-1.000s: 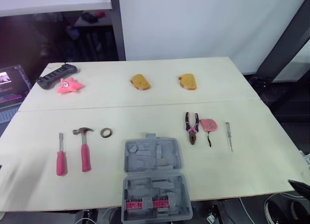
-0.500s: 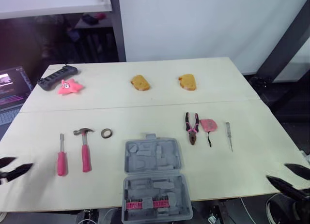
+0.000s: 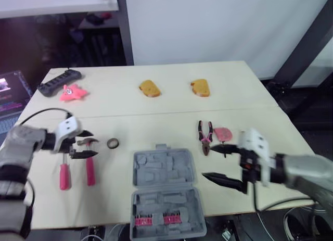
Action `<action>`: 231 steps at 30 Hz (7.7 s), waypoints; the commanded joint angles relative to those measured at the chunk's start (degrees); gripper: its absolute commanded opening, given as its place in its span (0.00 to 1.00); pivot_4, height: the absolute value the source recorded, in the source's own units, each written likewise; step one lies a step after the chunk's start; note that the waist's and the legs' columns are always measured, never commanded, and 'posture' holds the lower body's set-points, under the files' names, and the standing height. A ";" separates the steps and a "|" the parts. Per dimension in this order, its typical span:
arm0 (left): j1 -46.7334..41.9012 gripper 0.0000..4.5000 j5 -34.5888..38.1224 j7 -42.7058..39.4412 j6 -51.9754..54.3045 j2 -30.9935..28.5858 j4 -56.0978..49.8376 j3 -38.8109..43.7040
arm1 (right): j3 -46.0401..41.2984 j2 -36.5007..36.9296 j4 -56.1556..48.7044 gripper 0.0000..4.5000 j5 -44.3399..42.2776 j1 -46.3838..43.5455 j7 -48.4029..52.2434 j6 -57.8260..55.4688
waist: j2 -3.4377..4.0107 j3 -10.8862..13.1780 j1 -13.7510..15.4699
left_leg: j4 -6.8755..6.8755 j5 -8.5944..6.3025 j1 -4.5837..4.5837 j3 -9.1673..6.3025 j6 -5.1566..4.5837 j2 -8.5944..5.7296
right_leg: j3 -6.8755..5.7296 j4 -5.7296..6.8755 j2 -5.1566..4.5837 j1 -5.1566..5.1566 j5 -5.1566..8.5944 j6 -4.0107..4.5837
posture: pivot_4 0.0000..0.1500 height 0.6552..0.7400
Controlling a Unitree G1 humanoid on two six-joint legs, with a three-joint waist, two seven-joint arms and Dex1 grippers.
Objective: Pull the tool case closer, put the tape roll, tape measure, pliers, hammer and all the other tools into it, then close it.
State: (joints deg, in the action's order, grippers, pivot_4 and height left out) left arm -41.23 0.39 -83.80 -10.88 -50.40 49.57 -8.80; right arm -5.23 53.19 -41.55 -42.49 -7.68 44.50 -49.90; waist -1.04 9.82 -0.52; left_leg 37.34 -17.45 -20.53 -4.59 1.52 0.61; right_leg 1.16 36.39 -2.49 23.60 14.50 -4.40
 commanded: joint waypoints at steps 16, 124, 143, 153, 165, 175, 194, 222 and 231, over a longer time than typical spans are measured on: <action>-12.15 0.99 -14.44 1.03 -12.51 9.48 22.22 -8.25 | 8.73 -3.81 1.48 1.00 8.38 -6.22 -5.48 -1.48 | 0.01 0.02 -0.30 | 0.79 -0.15 -0.84 -0.03 -0.28 -0.07 | 0.05 0.86 -0.07 0.88 -0.02 -0.14 | 1.00 1.00; -2.43 0.83 5.56 -6.77 0.87 16.89 -7.52 -9.48 | 7.48 -8.24 -2.82 1.00 8.14 -3.07 -13.26 -6.54 | 0.06 0.00 -0.36 | 0.81 -0.15 -0.84 -0.15 -0.28 -0.12 | 0.07 0.94 -0.04 0.89 -0.01 -0.13 | 1.00 1.00; 8.87 0.44 7.45 5.25 1.32 20.14 -15.46 -1.10 | 7.48 -8.35 -2.43 1.00 8.84 -3.17 -13.31 -6.19 | 0.06 0.00 -0.23 | 0.82 -0.14 -0.84 -0.15 -0.27 -0.12 | 0.06 0.93 -0.09 0.89 -0.01 -0.13 | 1.00 1.00; 9.13 0.44 5.54 6.80 -0.35 20.42 -13.50 -2.13 | 7.79 -8.42 -1.97 1.00 9.23 -3.33 -13.21 -5.99 | 0.06 0.00 -0.26 | 0.81 -0.14 -0.84 -0.15 -0.27 -0.13 | 0.06 0.93 -0.08 0.89 -0.01 -0.13 | 1.00 1.00; 9.69 0.44 0.38 9.62 -8.28 21.13 -5.93 -4.44 | 7.34 -8.46 -2.71 1.00 9.49 -2.68 -13.34 -6.13 | 0.10 -0.03 -0.23 | 0.81 -0.14 -0.81 -0.14 -0.27 -0.13 | 0.06 0.93 -0.08 0.86 -0.01 -0.13 | 1.00 1.00; 7.12 0.44 4.73 8.80 -7.61 22.00 -6.43 -1.56 | 5.29 -8.18 -2.68 1.00 9.26 -2.35 -12.96 -5.35 | 0.15 -0.06 -0.09 | 0.81 -0.14 -0.76 -0.15 -0.27 -0.14 | 0.05 0.94 -0.09 0.78 -0.01 -0.13 | 1.00 1.00; 24.46 0.44 12.95 13.63 8.95 -9.81 -2.72 21.61 | -36.12 -11.84 9.61 1.00 13.56 42.07 4.87 18.43 | 0.23 0.01 -0.75 | 0.67 -0.18 -0.40 0.09 -0.33 -0.03 | 0.22 0.88 -0.03 0.62 0.07 -0.07 | 1.00 1.00; 33.40 1.00 12.71 19.24 -6.12 -9.98 14.33 27.62 | -35.33 -13.50 7.92 1.00 15.18 46.03 3.43 20.94 | 0.17 0.03 -0.14 | 0.42 -0.21 0.23 0.17 -0.29 0.03 | 0.20 0.72 -0.18 -0.02 0.39 0.06 | 1.00 1.00; 47.04 1.00 23.77 19.16 17.06 4.34 -37.50 23.12 | -14.12 -22.79 -0.89 1.00 21.31 26.59 -25.46 -0.54 | 0.13 0.02 -0.25 | 0.43 -0.21 0.15 0.14 -0.26 0.19 | 0.27 0.72 -0.34 0.04 0.35 0.09 | 1.00 1.00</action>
State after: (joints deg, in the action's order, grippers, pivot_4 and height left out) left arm 5.25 21.71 -66.17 2.40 -45.34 19.41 13.10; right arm -21.13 32.24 -41.25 -23.32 21.06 24.31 -48.10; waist -0.91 9.84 -0.77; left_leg 37.76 -17.66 -20.40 -4.48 1.26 0.81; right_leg 1.43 37.11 -2.83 23.66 14.85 -4.31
